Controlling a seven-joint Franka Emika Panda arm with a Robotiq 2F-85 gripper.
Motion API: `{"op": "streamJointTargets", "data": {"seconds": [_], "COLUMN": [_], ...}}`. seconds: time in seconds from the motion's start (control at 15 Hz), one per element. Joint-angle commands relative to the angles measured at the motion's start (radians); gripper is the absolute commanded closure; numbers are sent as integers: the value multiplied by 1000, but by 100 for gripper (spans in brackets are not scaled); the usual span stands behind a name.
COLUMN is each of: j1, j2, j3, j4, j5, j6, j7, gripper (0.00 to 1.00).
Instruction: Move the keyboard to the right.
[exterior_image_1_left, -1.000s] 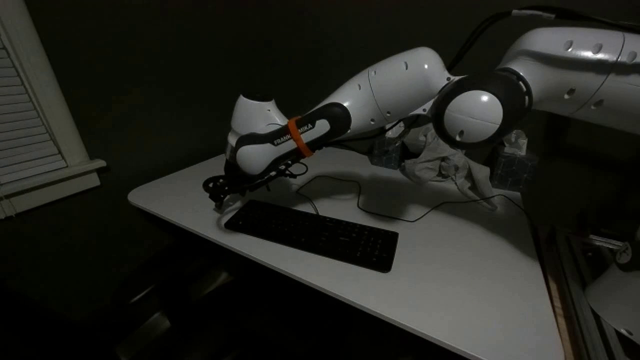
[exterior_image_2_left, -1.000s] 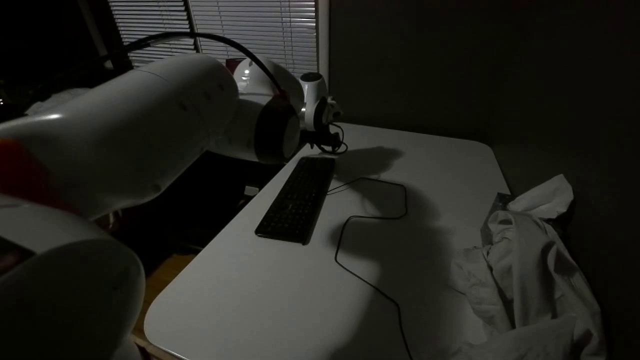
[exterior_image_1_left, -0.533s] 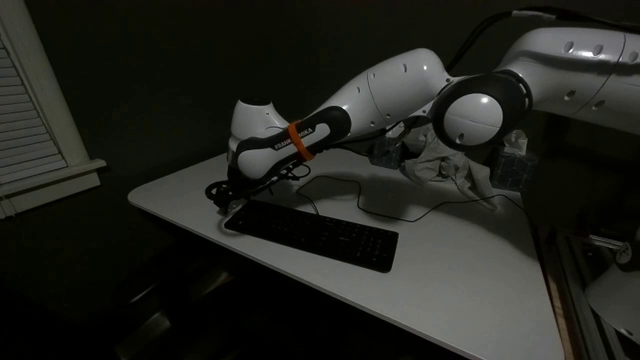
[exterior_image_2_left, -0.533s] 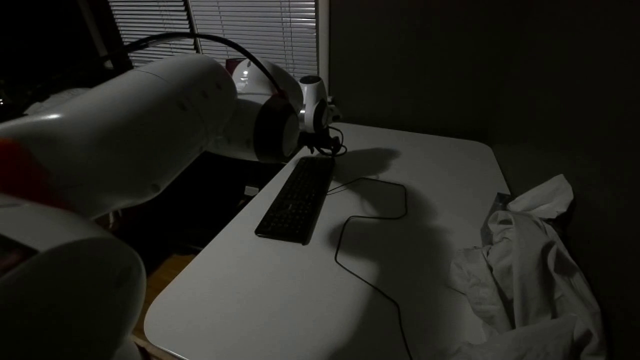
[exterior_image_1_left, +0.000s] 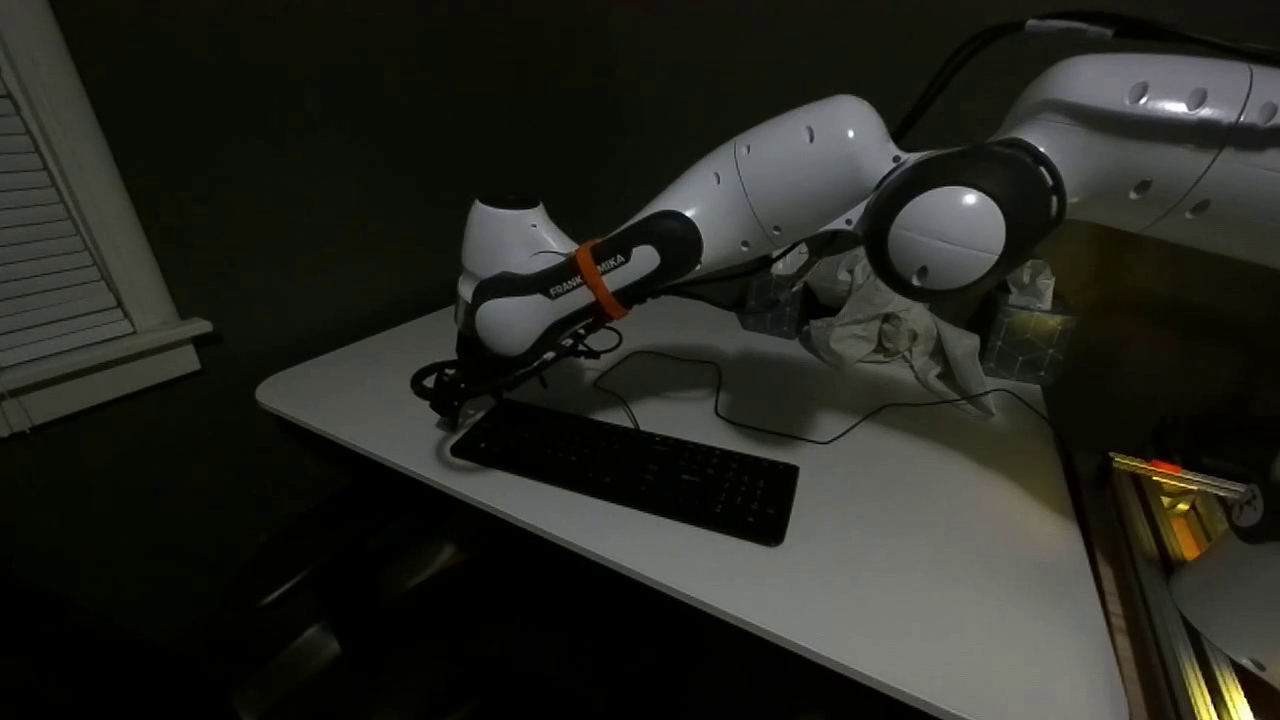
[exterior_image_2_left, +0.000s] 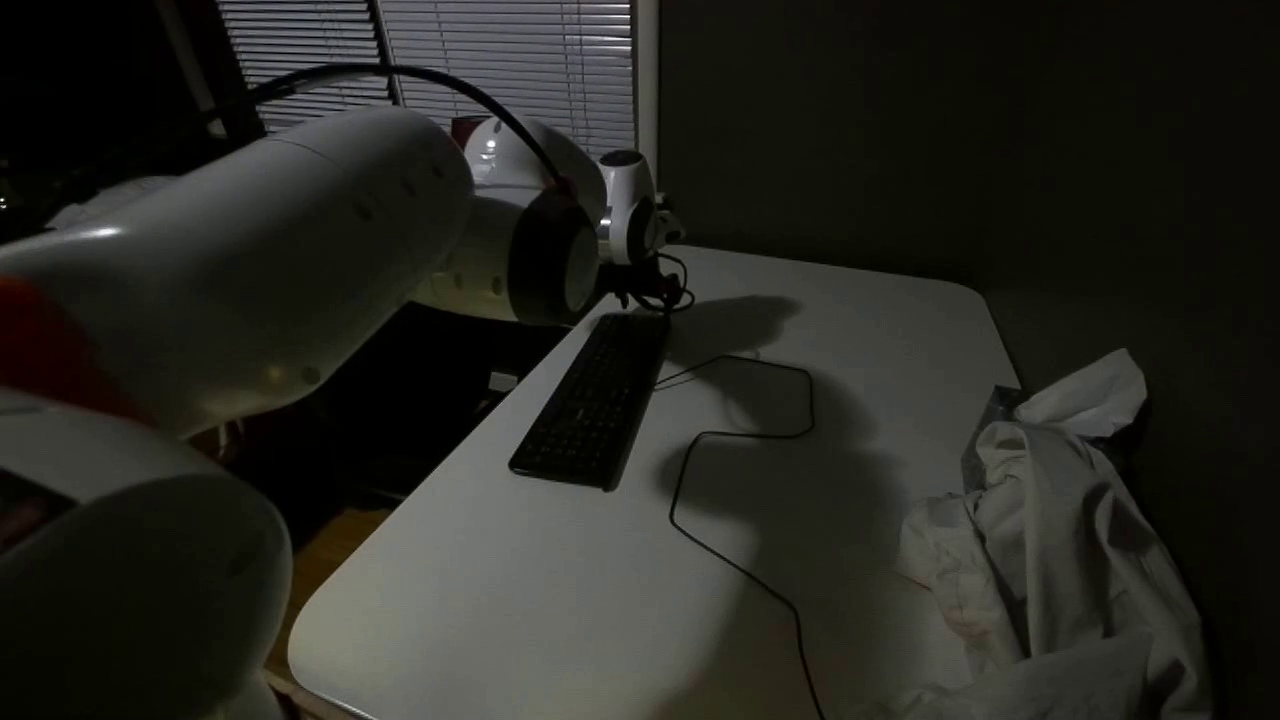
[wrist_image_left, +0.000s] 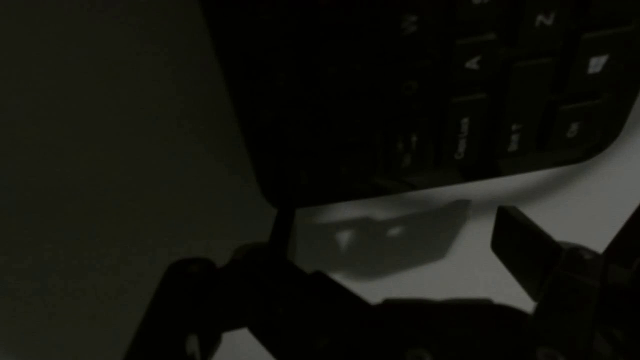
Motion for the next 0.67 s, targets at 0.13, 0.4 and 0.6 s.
{"op": "streamJointTargets", "data": {"seconds": [0.13,0.4,0.6], "j1": [20,29,30], "j2": [-43,-57,-67], "j3": [-60,-92,-110], "j4": [-37,-41,-49], "j5": [-20,-19,-12], "j6": [-193,-313,-386], "j7": [51,67,102], "gripper": [0,0,0]}}
